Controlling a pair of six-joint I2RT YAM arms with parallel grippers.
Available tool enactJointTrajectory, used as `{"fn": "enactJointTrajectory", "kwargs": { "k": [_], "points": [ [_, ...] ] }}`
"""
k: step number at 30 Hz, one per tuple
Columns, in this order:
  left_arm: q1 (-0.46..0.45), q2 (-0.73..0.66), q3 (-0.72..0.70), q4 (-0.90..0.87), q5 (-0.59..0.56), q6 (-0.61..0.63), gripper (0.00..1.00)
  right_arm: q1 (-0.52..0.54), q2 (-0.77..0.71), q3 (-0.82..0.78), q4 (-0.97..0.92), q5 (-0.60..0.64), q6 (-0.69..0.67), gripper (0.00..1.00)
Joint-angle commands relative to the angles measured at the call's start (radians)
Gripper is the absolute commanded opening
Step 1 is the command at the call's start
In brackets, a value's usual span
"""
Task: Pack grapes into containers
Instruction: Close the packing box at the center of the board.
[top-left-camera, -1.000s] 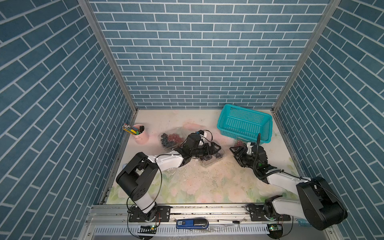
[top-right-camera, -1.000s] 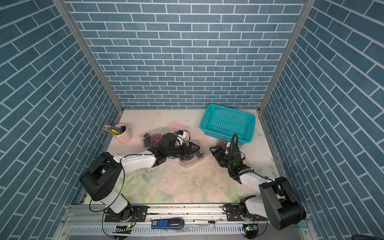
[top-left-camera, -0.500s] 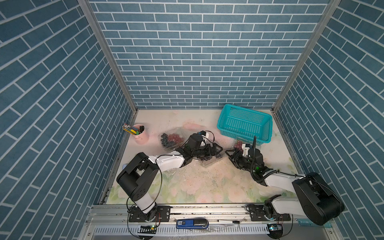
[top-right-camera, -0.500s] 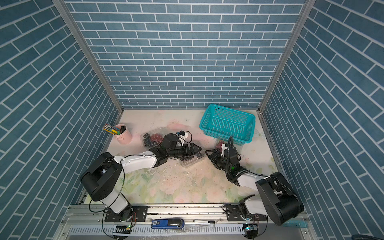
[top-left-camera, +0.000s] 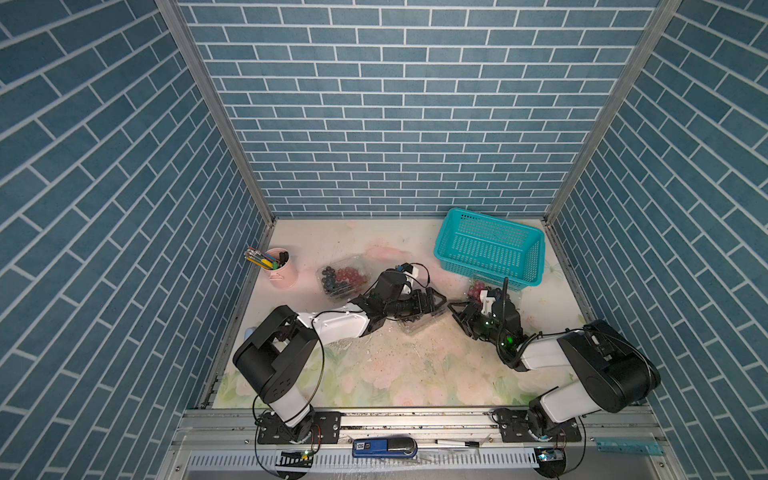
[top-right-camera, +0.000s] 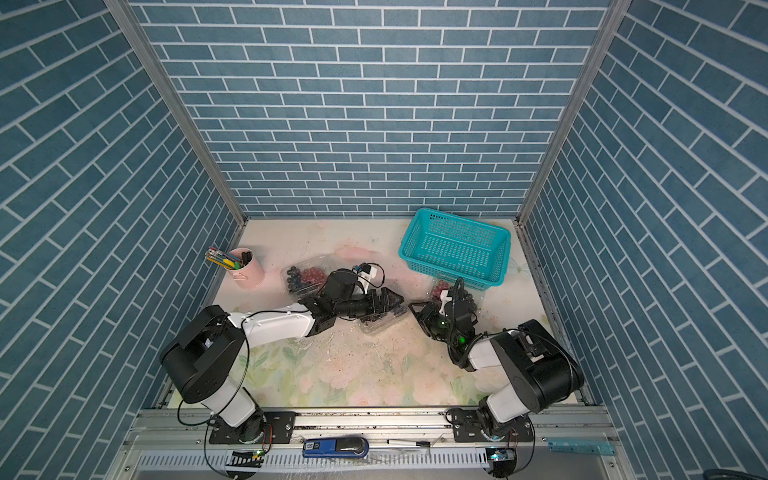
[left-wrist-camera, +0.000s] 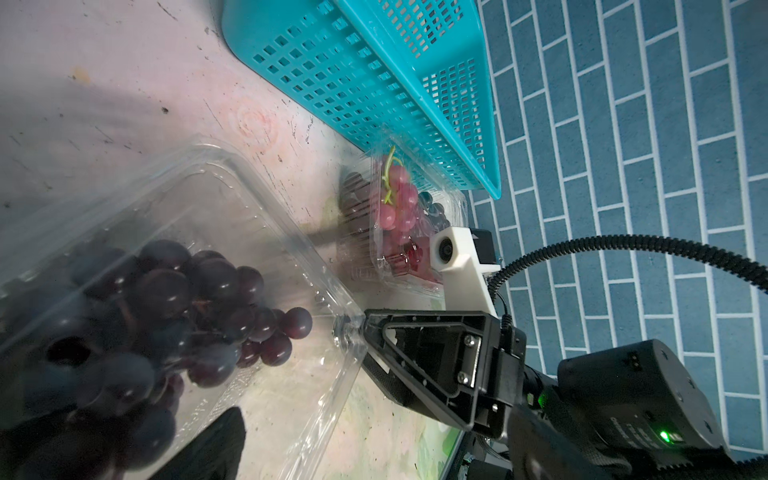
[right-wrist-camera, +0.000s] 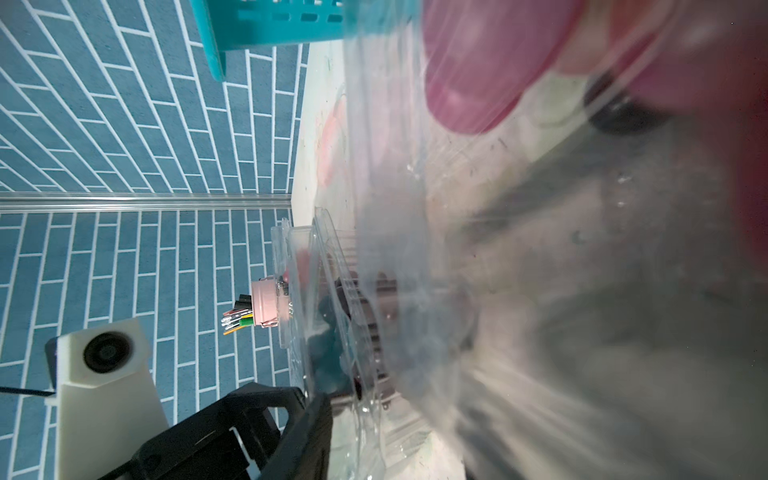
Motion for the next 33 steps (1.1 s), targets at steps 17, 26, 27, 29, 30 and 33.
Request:
{"fn": "enactJointTrajectory", "kwargs": {
  "k": [17, 26, 27, 29, 30, 33],
  "points": [
    [-0.009, -0.005, -0.030, -0.027, -0.015, -0.003, 0.99, 0.030, 0.042, -0.022, 0.129, 0.049, 0.096, 0.24],
    [-0.009, -0.006, -0.038, -0.021, -0.015, -0.004, 1.00, 0.049, 0.047, -0.022, 0.117, 0.091, 0.105, 0.16],
    [-0.009, -0.006, -0.038, -0.022, -0.015, -0.004, 1.00, 0.051, 0.047, -0.023, 0.116, 0.095, 0.107, 0.15],
    [-0.009, -0.008, -0.040, -0.022, -0.015, -0.005, 1.00, 0.054, 0.050, -0.025, 0.117, 0.102, 0.107, 0.13],
    [-0.009, -0.008, -0.041, -0.021, -0.016, -0.005, 1.00, 0.054, 0.049, -0.026, 0.117, 0.105, 0.107, 0.12],
    [-0.009, -0.011, -0.044, -0.024, -0.017, -0.002, 1.00, 0.056, 0.048, -0.027, 0.113, 0.111, 0.107, 0.11]
  ]
}}
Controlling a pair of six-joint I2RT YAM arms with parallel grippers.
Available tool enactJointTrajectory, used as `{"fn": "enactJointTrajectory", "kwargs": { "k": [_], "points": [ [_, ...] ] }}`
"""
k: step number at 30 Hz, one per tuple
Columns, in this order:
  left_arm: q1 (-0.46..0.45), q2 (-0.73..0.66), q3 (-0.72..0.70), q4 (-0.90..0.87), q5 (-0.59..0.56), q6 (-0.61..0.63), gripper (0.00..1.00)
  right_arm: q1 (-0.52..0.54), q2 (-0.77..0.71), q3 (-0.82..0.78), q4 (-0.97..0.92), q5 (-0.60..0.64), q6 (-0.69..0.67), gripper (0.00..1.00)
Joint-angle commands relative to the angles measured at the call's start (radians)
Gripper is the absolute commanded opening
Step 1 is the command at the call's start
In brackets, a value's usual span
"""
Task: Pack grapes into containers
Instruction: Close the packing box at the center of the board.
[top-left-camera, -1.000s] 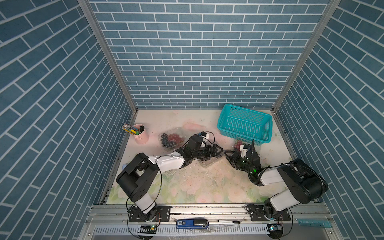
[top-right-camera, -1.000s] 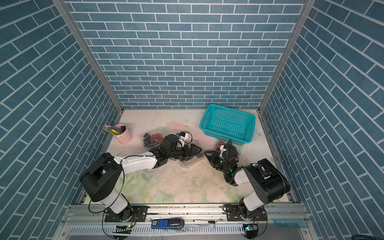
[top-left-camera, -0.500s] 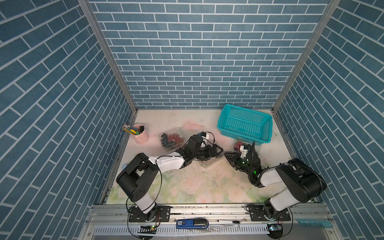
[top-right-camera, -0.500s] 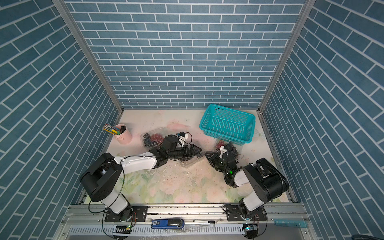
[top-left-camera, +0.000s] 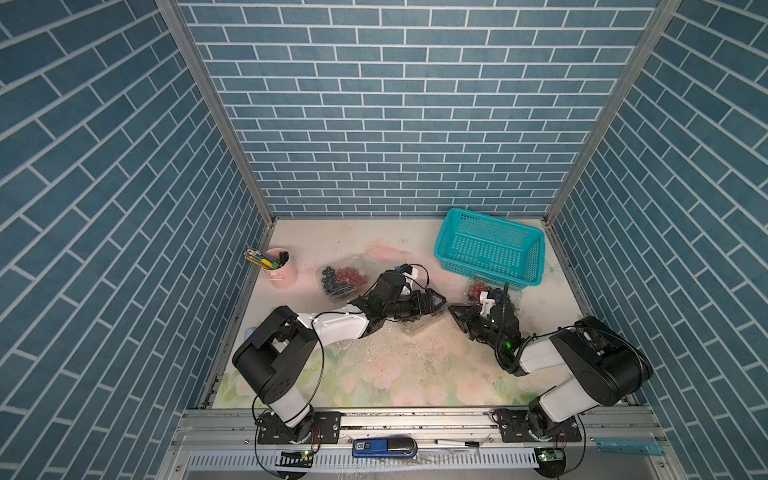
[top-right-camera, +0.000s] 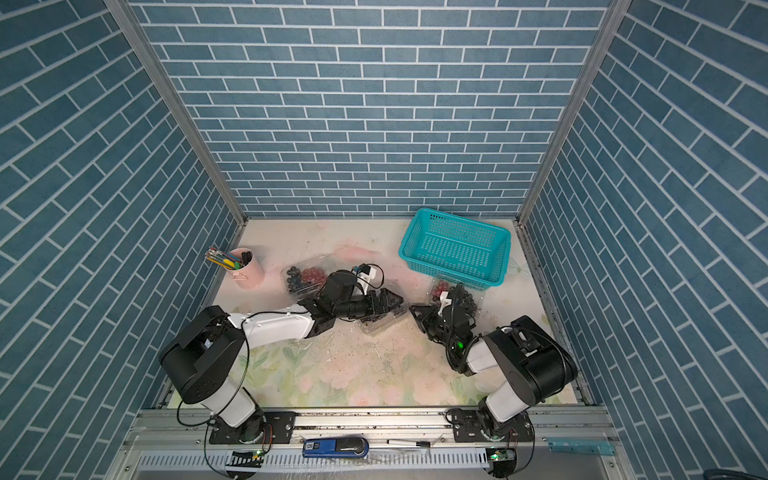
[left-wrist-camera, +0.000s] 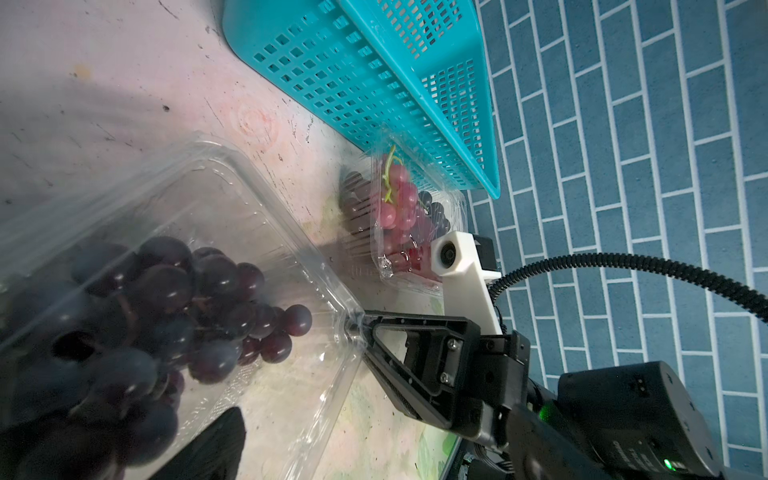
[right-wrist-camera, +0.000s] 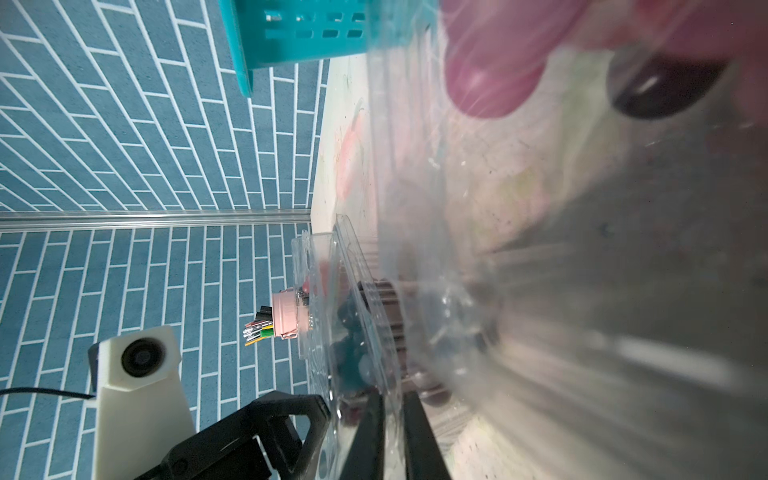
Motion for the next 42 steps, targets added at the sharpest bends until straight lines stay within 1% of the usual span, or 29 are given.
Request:
{"fn": "enactJointTrajectory", "kwargs": {
  "k": [1, 7, 9, 12, 16, 18, 19, 21, 24, 28, 30, 32, 33, 34, 38, 42],
  "points": [
    [-0.008, -0.007, -0.028, -0.041, -0.014, 0.000, 1.00, 0.008, 0.016, -0.001, -0.008, 0.028, 0.043, 0.10],
    [-0.008, -0.011, -0.027, -0.046, -0.014, 0.002, 1.00, 0.012, 0.020, -0.003, -0.011, 0.034, 0.042, 0.07],
    [-0.006, -0.022, -0.016, -0.071, -0.018, 0.017, 0.99, 0.012, 0.007, 0.002, -0.016, 0.029, 0.034, 0.08],
    [0.002, -0.059, 0.018, -0.142, -0.027, 0.062, 1.00, 0.012, -0.058, 0.024, -0.107, 0.025, 0.003, 0.11],
    [0.025, -0.135, 0.062, -0.258, -0.054, 0.124, 1.00, 0.012, -0.219, 0.072, -0.359, 0.055, -0.099, 0.17],
    [0.048, -0.183, 0.064, -0.308, -0.065, 0.143, 1.00, 0.012, -0.317, 0.113, -0.554, 0.084, -0.174, 0.21],
    [0.058, -0.200, 0.058, -0.327, -0.069, 0.146, 1.00, 0.012, -0.359, 0.142, -0.654, 0.096, -0.211, 0.24],
    [0.090, -0.244, 0.035, -0.361, -0.071, 0.143, 1.00, 0.011, -0.424, 0.206, -0.849, 0.125, -0.296, 0.33],
    [0.149, -0.293, -0.049, -0.335, -0.043, 0.092, 1.00, 0.002, -0.462, 0.268, -0.996, 0.141, -0.378, 0.47],
    [0.208, -0.350, -0.153, -0.319, -0.038, 0.044, 1.00, -0.003, -0.428, 0.358, -1.105, 0.145, -0.484, 0.65],
    [0.235, -0.375, -0.209, -0.285, -0.032, 0.003, 1.00, -0.003, -0.384, 0.413, -1.142, 0.138, -0.545, 0.71],
    [0.258, -0.375, -0.259, -0.206, -0.005, -0.052, 1.00, -0.003, -0.337, 0.469, -1.176, 0.122, -0.601, 0.77],
    [0.261, -0.362, -0.272, -0.176, 0.006, -0.072, 1.00, -0.003, -0.310, 0.497, -1.183, 0.103, -0.624, 0.79],
    [0.261, -0.348, -0.274, -0.159, 0.013, -0.083, 1.00, -0.003, -0.289, 0.522, -1.189, 0.090, -0.640, 0.83],
    [0.257, -0.254, -0.301, 0.010, 0.063, -0.187, 1.00, 0.000, -0.181, 0.605, -1.194, 0.026, -0.688, 0.89],
    [0.250, -0.198, -0.280, 0.051, 0.055, -0.189, 1.00, 0.006, -0.119, 0.630, -1.166, 0.002, -0.694, 0.92]
  ]
}}
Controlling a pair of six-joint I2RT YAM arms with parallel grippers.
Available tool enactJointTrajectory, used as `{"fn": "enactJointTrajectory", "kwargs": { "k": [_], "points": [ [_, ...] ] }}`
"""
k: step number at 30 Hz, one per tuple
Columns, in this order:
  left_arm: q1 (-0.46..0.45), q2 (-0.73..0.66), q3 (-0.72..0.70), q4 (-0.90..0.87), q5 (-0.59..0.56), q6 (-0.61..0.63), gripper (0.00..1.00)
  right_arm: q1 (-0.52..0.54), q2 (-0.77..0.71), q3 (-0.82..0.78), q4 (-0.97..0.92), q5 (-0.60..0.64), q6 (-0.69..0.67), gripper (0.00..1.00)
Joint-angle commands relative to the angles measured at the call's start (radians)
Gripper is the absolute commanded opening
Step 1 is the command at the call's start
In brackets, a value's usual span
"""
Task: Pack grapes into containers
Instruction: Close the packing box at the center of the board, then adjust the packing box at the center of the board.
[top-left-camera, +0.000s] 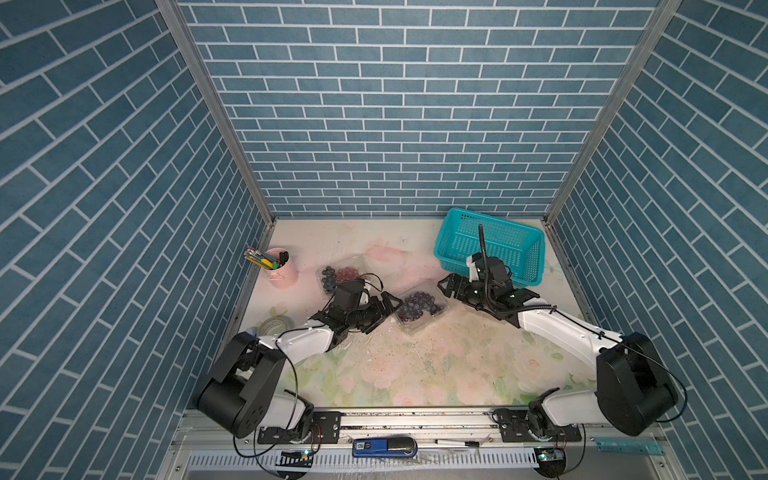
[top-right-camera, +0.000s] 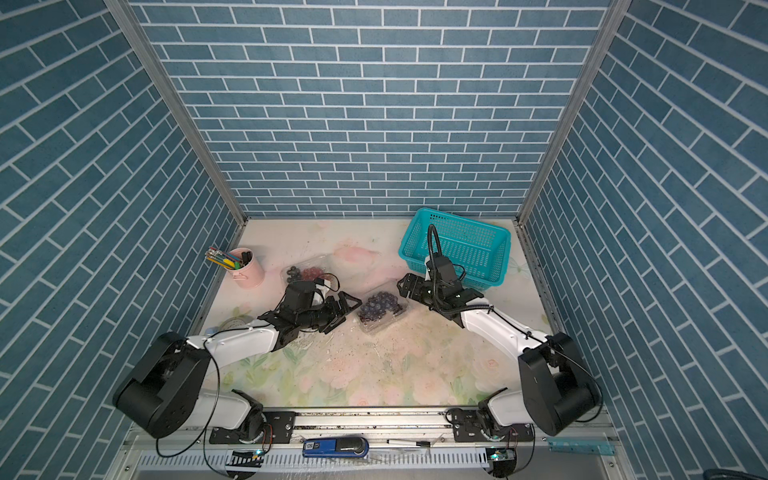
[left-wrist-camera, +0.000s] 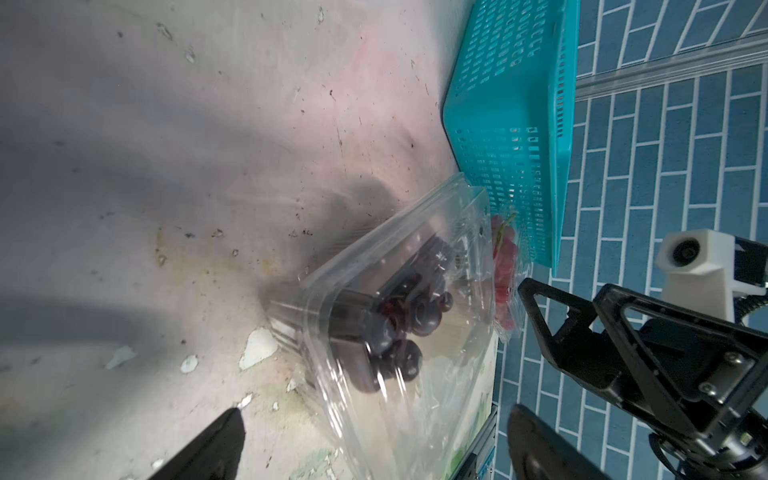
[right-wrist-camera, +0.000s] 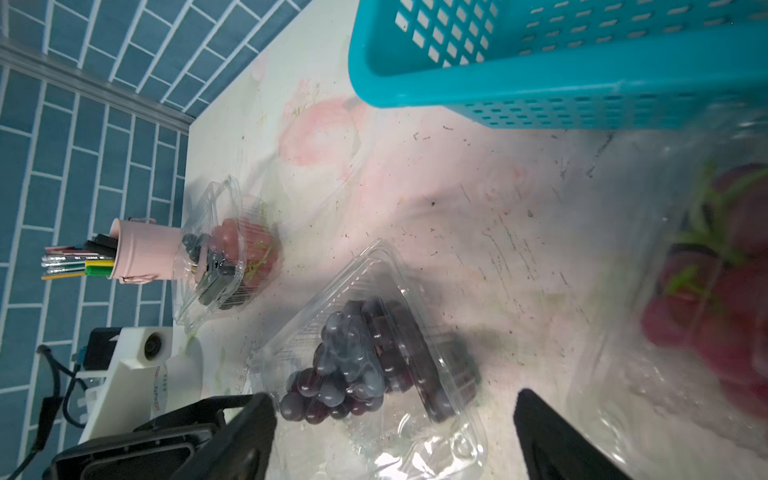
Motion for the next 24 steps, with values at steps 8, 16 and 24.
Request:
{"fn": "enactJointTrajectory", "kwargs": {
  "k": [8, 16, 24],
  "points": [
    [-0.012, 0.130, 0.089, 0.130, 0.035, -0.039, 0.99, 0.016, 0.082, 0.011, 0.025, -0.070, -0.042, 0.94],
    [-0.011, 0.219, 0.181, 0.117, 0.043, -0.007, 1.00, 0.016, 0.070, -0.019, 0.045, -0.072, -0.020, 0.94],
    [-0.003, 0.337, 0.353, 0.052, 0.059, 0.056, 1.00, 0.016, 0.030, -0.072, 0.066, -0.059, 0.026, 0.95]
  ]
}}
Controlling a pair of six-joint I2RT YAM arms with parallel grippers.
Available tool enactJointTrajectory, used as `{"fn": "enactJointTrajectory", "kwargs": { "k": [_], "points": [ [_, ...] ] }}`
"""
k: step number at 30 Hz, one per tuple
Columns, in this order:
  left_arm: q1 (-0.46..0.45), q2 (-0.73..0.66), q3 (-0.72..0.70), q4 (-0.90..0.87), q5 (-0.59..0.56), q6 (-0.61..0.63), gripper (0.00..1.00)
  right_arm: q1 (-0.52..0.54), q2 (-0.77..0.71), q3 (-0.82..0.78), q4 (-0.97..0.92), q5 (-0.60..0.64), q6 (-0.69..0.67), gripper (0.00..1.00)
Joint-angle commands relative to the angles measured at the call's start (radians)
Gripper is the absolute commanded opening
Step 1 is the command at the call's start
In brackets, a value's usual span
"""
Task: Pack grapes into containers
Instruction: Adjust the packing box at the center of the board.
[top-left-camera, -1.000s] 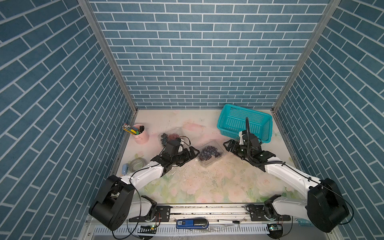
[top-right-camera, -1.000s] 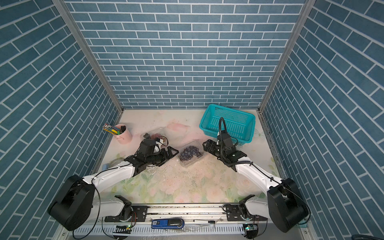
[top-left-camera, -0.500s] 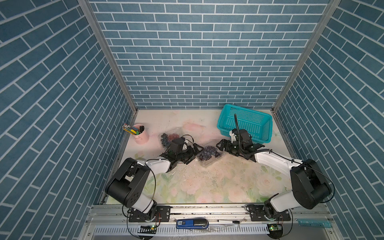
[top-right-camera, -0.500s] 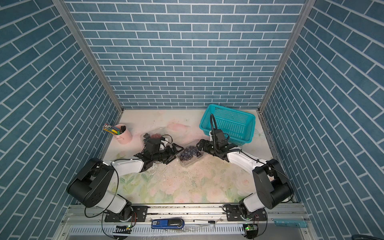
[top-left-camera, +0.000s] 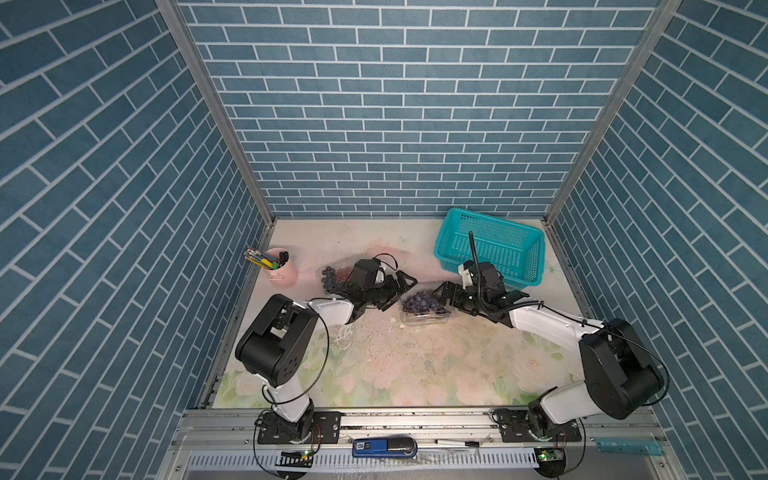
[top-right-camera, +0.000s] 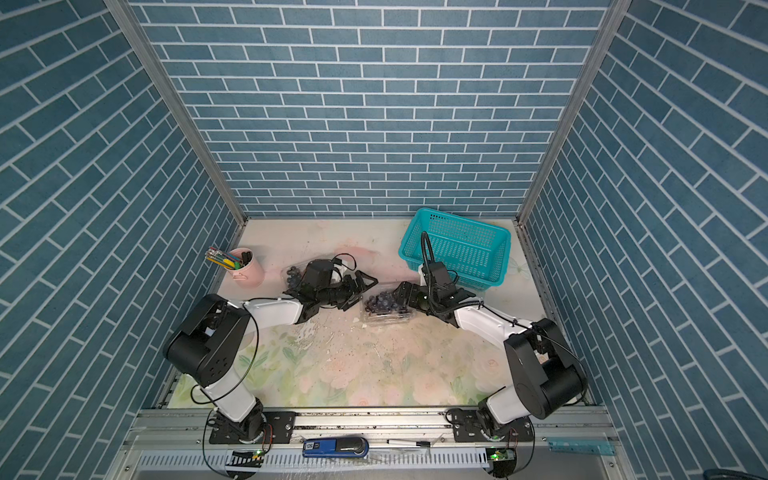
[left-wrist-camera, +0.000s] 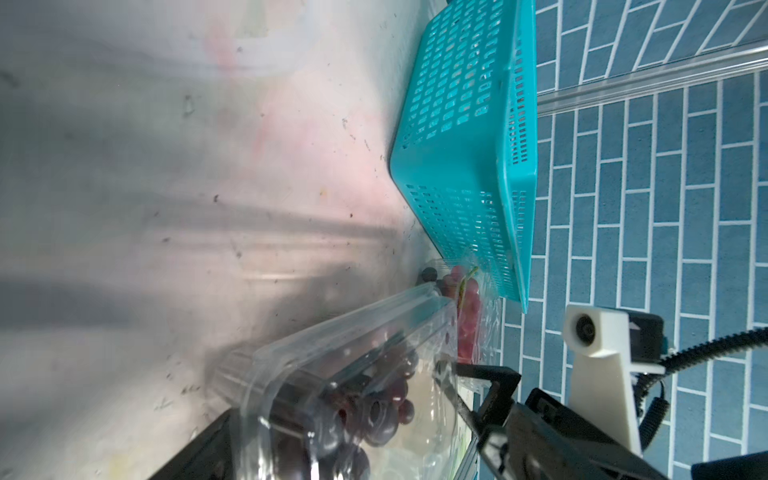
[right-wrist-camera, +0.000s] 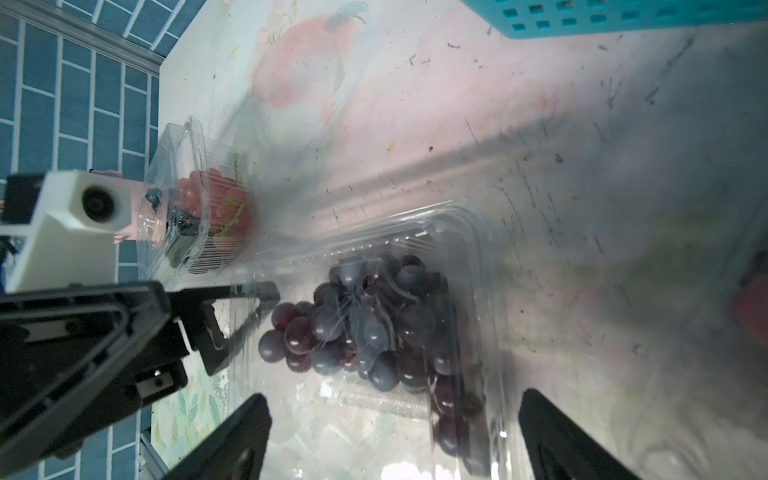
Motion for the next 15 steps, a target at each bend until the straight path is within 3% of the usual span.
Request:
{"fn": "enactJointTrajectory", "kwargs": {
  "k": [1, 7, 15],
  "points": [
    [0.008, 0.044, 0.072, -0.039, 0.026, 0.048, 1.00, 0.006, -0.039, -0.033, 0.028, 0.004, 0.049, 0.95],
    [0.045, 0.065, 0.121, -0.089, 0.062, 0.071, 0.99, 0.038, -0.063, -0.082, 0.083, 0.007, 0.129, 0.96],
    [0.098, -0.127, 0.069, -0.342, 0.049, 0.163, 1.00, 0.067, -0.099, -0.099, 0.074, 0.028, 0.148, 0.97]
  ]
}}
